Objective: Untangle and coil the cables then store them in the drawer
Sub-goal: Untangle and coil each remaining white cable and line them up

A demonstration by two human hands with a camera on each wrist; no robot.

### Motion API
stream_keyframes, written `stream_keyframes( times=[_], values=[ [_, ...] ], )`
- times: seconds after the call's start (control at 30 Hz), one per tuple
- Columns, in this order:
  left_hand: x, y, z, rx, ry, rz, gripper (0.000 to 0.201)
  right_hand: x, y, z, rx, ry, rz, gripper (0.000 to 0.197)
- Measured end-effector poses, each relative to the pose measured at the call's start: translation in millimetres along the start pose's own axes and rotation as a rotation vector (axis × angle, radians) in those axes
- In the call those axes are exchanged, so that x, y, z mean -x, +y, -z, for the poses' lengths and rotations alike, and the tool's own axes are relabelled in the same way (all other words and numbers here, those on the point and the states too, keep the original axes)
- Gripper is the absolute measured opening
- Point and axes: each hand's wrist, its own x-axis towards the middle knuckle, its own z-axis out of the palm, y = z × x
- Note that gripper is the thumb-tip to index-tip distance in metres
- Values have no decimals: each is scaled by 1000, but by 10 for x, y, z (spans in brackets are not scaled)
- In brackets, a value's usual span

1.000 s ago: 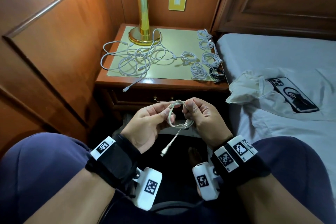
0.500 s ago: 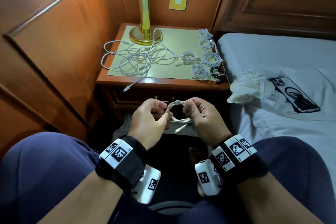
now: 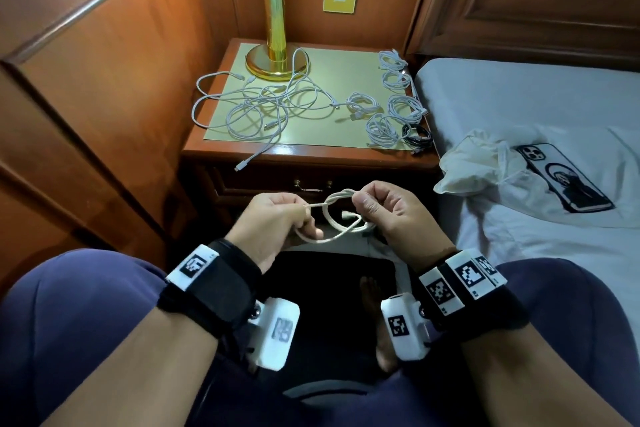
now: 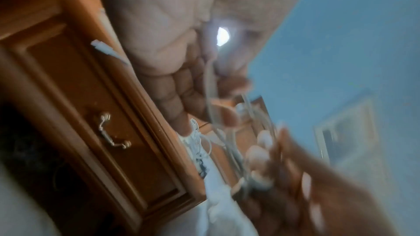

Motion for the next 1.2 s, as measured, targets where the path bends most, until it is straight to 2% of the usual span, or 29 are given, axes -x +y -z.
stream_keyframes(
  times=[0.1,0.17,0.2,0.33,0.47,0.57,0.63,0.7,0.77,0.83,0.97,1.07,1.2],
  values=[
    [25,144,179,276,-150,45,7,-49,-26,134,-81,133,-2,26],
    [5,191,268,276,-144,28,4,-85,-53,259,-172,234,-43,26],
    [-11,191,289,237,-105,7,10,-90,-65,319,-229,269,-75,26],
    [-109,32,291,-117,104,-257,25,-29,-149,429,-449,309,-189,24],
    [-113,-144,197,-582,266,-427,13,16,-182,381,-486,256,-171,28],
    [-63,-272,106,-899,159,-526,10,27,-160,304,-327,236,-92,26],
    [-2,-334,27,-1003,46,-589,11,59,-141,239,-186,207,-40,23],
    [61,-345,-51,-991,-42,-656,20,90,-82,173,54,161,10,19],
    [107,-309,-106,-951,-109,-724,20,100,-9,133,240,95,7,16],
    [108,-273,-103,-908,-136,-781,12,96,29,113,295,29,-37,16],
    [112,-181,-52,-824,-118,-856,12,99,16,101,420,-82,-46,21],
    [97,-138,-44,-791,-33,-914,8,94,-1,50,361,-161,-92,22],
    [50,-139,-8,-775,87,-956,10,90,-96,-32,-16,-203,-197,18]
  ],
)
